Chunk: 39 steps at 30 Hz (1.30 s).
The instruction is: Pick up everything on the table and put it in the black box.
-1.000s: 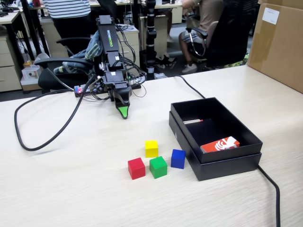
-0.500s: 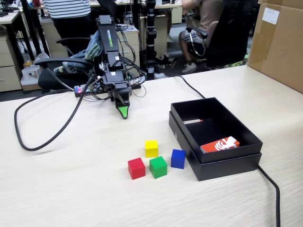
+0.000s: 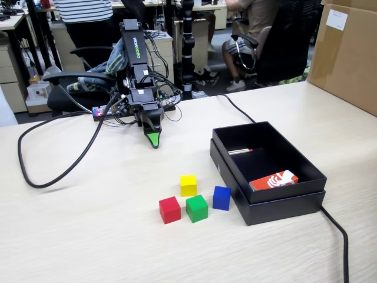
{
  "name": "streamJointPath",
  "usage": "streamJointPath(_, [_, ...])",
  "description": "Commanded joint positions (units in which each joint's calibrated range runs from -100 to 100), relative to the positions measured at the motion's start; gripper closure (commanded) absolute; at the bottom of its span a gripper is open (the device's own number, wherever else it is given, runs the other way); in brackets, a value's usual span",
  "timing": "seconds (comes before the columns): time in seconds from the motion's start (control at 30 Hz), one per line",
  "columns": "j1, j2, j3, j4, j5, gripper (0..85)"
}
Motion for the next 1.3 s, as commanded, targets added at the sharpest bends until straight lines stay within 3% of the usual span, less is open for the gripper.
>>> streamJointPath(0.0, [0.8,-0.1,-1.5,-2.1,0.2,35.4])
streamJointPath(0.13, [0.7,-0.1,-0.7,-2.9,1.7,35.5])
streamJointPath(0.43, [0.9,2.2,26.4,-26.8,3.4,38.3])
streamJointPath(0.8, [2.4,47.7,73.4,-50.3,3.4,38.4])
streamJointPath(1.27, [2.6,91.2,105.0,-54.8,3.0,38.3])
